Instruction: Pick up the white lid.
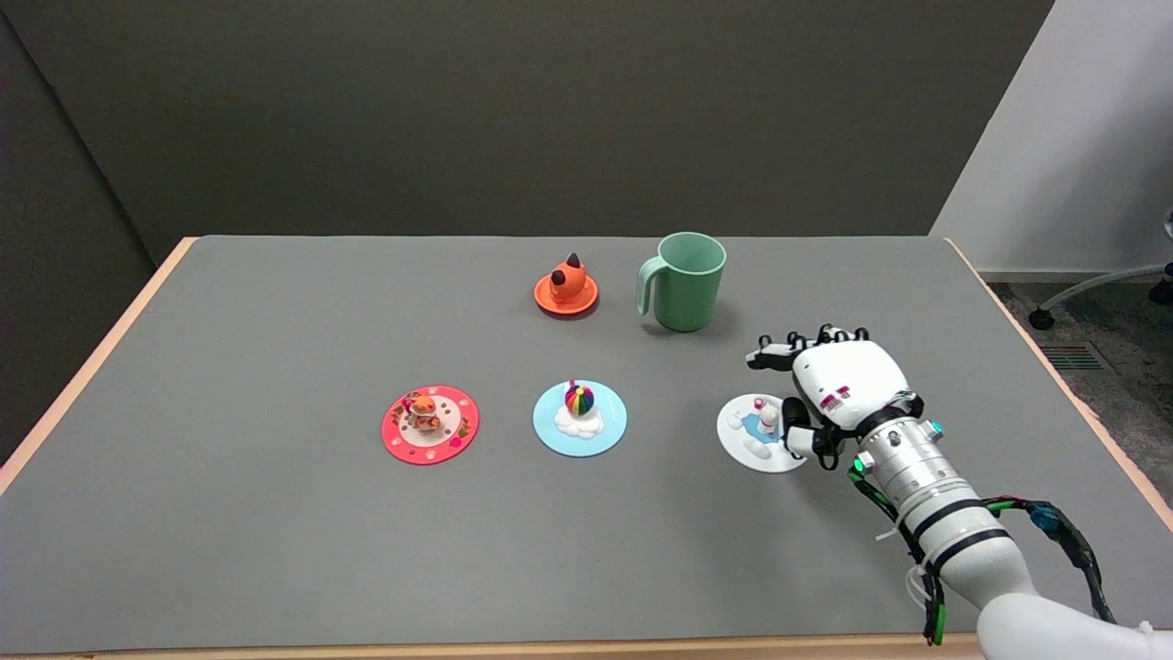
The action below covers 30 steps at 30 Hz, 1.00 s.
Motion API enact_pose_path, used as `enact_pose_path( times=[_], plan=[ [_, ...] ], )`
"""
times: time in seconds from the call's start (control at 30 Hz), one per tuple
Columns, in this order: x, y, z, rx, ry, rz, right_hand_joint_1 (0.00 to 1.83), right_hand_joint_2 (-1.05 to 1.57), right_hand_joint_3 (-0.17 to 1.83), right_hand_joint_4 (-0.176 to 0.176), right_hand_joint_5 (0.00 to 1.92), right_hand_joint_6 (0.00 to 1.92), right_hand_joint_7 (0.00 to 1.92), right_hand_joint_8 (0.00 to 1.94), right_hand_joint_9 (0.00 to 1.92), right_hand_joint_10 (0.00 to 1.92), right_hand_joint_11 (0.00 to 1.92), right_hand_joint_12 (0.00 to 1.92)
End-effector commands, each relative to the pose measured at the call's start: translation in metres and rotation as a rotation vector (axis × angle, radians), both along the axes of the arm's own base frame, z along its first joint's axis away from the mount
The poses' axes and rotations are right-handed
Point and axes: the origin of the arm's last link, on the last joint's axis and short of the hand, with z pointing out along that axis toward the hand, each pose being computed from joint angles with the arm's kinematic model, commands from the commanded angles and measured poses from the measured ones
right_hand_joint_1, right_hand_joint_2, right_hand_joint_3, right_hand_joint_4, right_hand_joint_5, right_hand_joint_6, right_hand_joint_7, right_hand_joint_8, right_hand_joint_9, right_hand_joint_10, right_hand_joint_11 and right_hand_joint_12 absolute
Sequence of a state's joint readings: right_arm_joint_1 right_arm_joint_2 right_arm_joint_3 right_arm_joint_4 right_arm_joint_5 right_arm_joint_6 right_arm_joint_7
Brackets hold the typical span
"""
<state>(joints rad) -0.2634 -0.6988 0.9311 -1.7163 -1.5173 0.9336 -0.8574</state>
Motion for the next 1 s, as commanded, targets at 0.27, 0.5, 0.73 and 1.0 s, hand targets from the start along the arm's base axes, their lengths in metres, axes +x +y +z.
enact_pose_path(
  times=[0.27, 0.5, 0.73, 1.0],
  plan=[
    [-0.002, -0.002, -0.007, 0.076, -0.002, -0.055, 1.16, 0.79, 0.97, 0.123, 0.67, 0.18, 0.76, 0.17, 0.84, 0.27, 0.51, 1.18],
    [0.000, 0.004, -0.004, 0.069, -0.005, -0.062, 1.14, 0.76, 1.02, 0.081, 0.60, 0.17, 0.69, 0.16, 0.83, 0.28, 0.51, 1.17],
    [-0.006, 0.011, -0.003, 0.058, -0.011, -0.084, 1.13, 0.74, 1.04, 0.079, 0.58, 0.17, 0.63, 0.15, 0.82, 0.26, 0.52, 1.12],
    [-0.010, 0.014, -0.005, 0.066, -0.013, -0.099, 1.14, 0.74, 1.04, 0.070, 0.58, 0.17, 0.62, 0.15, 0.81, 0.25, 0.53, 1.09]
  ],
)
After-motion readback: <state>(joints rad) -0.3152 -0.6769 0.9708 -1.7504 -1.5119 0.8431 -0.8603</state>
